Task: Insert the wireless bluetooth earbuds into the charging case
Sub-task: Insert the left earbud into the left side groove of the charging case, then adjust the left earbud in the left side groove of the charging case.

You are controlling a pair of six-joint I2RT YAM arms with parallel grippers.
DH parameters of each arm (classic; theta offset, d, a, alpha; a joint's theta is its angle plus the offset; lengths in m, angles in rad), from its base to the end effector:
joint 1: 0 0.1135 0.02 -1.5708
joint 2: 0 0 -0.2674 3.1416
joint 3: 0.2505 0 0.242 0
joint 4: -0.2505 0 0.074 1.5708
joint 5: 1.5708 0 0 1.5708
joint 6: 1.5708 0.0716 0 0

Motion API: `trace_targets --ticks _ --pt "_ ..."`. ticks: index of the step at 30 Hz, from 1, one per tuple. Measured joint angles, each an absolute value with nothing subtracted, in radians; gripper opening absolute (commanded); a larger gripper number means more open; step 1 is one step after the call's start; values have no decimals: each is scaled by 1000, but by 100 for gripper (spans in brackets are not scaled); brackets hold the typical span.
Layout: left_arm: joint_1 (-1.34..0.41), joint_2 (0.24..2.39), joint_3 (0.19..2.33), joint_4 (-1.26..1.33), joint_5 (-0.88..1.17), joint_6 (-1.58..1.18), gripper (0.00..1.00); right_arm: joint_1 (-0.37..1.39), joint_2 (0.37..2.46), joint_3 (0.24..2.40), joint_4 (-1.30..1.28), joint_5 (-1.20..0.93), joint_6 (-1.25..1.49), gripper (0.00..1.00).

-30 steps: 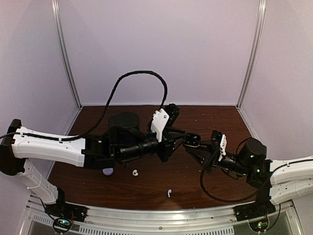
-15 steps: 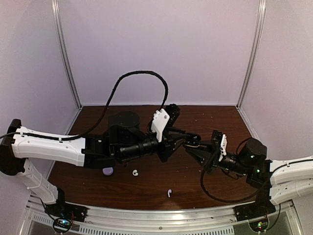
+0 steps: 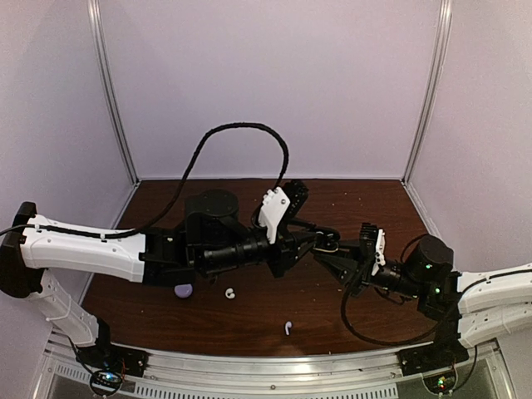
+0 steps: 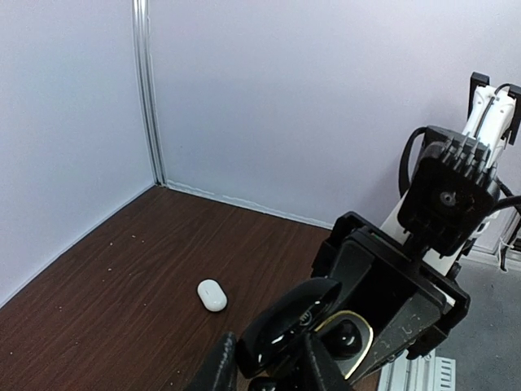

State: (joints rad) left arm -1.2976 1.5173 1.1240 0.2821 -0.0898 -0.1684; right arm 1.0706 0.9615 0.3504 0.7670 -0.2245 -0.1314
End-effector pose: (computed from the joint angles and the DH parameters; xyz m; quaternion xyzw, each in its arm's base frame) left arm 0.1113 -0.3735 0.3300 0.3731 0.6450 -0.4208 0.5174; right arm 0.0989 0.2143 0.2697 -0.4354 0.4845 0.4067 0.6405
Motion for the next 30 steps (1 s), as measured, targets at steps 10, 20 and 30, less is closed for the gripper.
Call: trace_targets --ticks 10,20,30 --pt "-1295 1517 1124 282 -89 -163 41 1071 974 349 786 -225 -128 0" --pt "-1285 1512 1124 282 -106 -162 62 1071 987 337 830 -228 -123 0" --pt "-1309 1486 1124 258 76 -102 91 1074 994 335 844 -220 -92 0"
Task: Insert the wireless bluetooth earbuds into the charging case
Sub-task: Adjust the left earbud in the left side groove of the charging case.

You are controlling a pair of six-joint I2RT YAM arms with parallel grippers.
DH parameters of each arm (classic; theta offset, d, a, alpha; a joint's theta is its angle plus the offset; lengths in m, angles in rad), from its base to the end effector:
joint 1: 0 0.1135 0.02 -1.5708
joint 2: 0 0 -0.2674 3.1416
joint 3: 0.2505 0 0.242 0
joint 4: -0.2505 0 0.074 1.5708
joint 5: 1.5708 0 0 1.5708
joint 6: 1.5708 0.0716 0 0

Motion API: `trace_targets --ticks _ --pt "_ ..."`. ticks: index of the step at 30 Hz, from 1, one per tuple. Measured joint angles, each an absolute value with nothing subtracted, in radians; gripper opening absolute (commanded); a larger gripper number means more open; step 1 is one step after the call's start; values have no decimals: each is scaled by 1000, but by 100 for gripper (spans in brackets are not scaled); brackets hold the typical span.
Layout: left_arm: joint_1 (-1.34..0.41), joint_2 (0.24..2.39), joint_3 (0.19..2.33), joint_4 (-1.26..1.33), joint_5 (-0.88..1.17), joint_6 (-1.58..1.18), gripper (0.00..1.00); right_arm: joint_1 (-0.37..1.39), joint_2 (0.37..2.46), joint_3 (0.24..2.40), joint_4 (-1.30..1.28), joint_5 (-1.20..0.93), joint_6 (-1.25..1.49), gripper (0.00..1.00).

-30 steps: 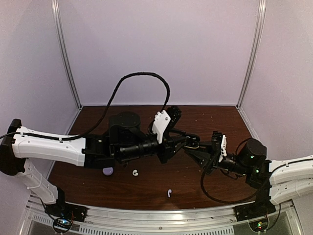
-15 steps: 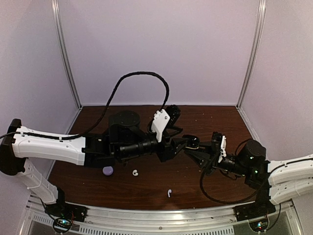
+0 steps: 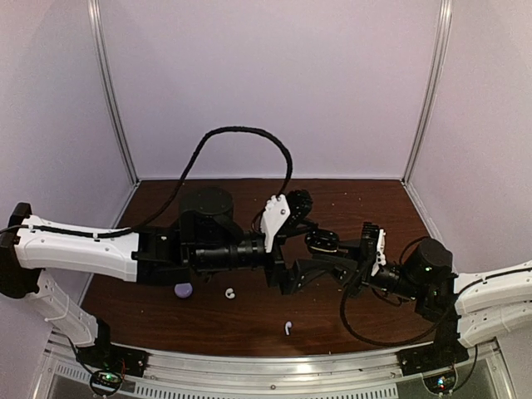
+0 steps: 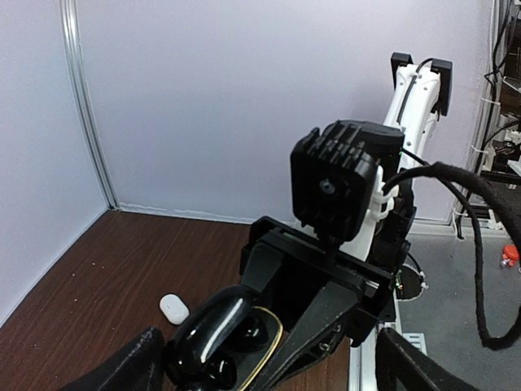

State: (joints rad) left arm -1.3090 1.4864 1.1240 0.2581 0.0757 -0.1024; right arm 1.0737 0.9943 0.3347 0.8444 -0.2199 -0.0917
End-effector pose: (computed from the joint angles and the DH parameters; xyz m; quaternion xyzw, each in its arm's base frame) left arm 0.0938 -0.3709 0.3378 0.4421 0.5970 -0.4552 0.4908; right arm 0.0996 0.2164 0.2679 -0.4199 0.4838 0.4224 0.6413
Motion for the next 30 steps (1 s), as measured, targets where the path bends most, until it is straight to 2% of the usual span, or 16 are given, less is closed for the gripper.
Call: trace_targets --ticks 7,19,25,30 --pt "-1302 1479 1124 250 115 -84 98 1075 1000 335 860 -224 -73 0" --pt "-1288 1363 1102 221 30 -75 98 1075 1000 335 854 -249 -45 0" --pt "-1223 1307 1119 98 87 -41 98 1070 977 336 792 -336 -26 0" --pt "-1187 1318 1221 -73 170 12 97 1069 966 366 703 -453 -25 0"
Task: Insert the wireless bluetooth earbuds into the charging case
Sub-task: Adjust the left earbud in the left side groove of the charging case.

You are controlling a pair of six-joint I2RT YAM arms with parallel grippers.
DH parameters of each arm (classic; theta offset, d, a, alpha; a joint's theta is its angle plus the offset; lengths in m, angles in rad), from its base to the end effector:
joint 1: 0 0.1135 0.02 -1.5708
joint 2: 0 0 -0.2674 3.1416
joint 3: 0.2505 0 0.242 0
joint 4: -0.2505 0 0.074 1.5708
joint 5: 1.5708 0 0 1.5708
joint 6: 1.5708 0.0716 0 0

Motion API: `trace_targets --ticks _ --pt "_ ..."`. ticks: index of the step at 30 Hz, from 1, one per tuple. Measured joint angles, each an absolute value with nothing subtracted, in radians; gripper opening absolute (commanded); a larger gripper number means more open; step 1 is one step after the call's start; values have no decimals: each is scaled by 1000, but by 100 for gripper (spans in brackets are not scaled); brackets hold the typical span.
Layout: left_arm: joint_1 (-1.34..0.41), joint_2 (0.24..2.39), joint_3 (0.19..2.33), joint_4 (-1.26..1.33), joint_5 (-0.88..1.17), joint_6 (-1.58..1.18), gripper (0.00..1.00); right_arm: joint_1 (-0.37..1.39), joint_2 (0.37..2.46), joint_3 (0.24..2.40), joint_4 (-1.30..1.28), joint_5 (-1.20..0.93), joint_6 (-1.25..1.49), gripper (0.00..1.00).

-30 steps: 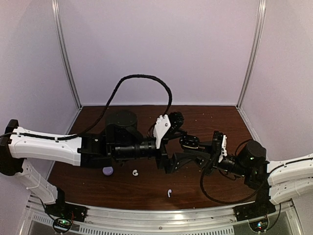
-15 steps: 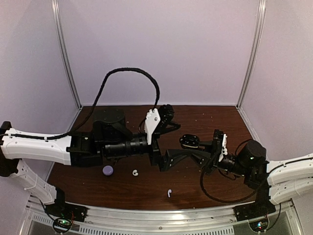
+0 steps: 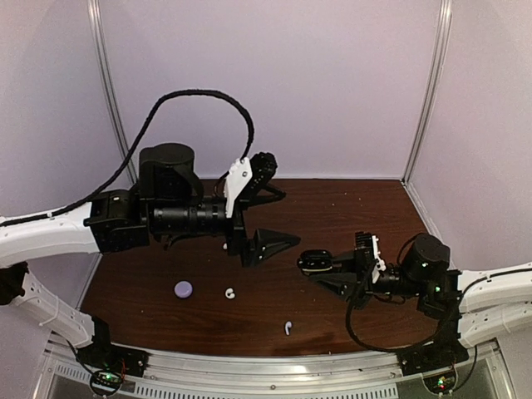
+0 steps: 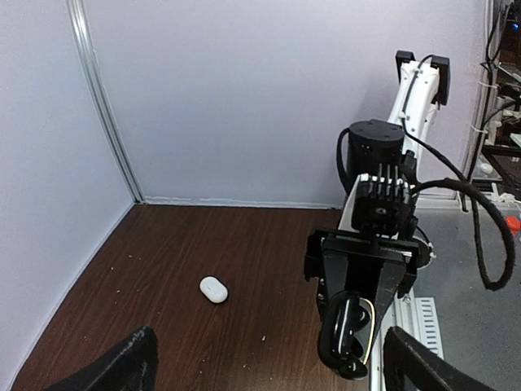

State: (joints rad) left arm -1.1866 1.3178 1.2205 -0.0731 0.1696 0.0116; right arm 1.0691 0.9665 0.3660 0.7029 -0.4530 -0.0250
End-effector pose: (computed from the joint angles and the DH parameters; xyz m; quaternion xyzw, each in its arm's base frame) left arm 0.1142 -0.3148 0.3848 0.4747 0.5985 -0.4098 0.4985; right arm 0.0846 0.2194 0.2647 -0.4820 0.4709 0.4912 0.5520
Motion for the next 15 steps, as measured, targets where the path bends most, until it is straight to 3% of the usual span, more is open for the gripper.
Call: trace_targets --ticks 15 --pt "-1187 1447 1312 -290 305 56 96 1069 1046 419 638 -608 -12 0"
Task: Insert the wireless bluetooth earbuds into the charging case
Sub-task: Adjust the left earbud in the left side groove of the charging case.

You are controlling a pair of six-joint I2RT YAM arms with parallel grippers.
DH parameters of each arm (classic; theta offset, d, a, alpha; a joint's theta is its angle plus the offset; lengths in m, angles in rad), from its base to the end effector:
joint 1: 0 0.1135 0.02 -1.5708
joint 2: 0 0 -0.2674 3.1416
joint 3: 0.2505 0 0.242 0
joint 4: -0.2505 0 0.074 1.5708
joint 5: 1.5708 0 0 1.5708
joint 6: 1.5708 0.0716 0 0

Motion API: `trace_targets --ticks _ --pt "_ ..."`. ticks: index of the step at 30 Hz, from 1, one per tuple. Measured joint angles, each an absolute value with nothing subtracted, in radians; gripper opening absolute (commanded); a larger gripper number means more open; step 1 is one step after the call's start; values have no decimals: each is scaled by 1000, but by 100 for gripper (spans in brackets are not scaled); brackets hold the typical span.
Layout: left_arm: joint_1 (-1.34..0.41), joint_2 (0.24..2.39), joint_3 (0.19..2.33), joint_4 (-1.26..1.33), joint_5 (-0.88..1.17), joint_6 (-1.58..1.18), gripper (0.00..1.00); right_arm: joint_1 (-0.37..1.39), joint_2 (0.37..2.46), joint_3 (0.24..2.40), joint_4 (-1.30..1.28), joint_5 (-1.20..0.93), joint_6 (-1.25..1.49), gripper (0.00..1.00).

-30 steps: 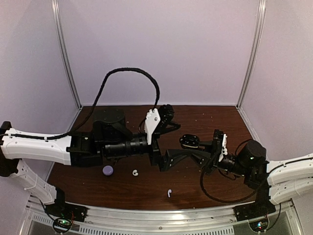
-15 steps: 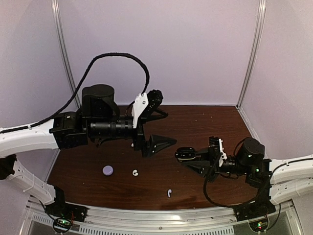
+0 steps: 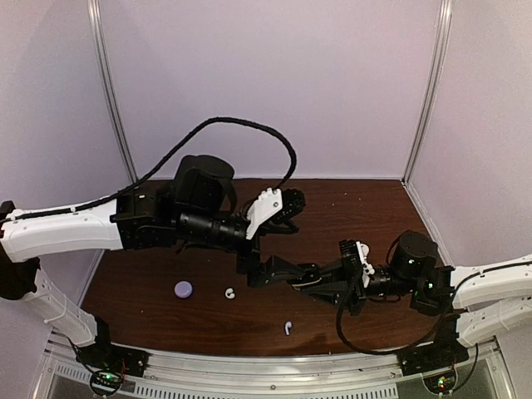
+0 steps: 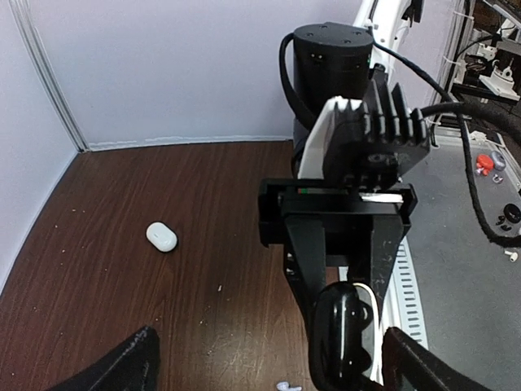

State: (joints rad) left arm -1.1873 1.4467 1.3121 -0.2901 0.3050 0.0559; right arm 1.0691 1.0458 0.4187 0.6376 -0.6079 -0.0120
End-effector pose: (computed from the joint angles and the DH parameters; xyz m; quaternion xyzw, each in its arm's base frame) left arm 0.1136 -0.3391 0.3482 0.5506 0.6272 -0.3950 0.3840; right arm 0.0814 0.2334 0.2573 -0.5278 0.4660 0.5238 0.4795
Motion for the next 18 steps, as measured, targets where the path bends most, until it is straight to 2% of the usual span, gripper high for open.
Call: trace_targets --ticks 18 --pt "-1187 1491 1352 -326 180 55 97 1069 1061 424 638 -633 -10 0"
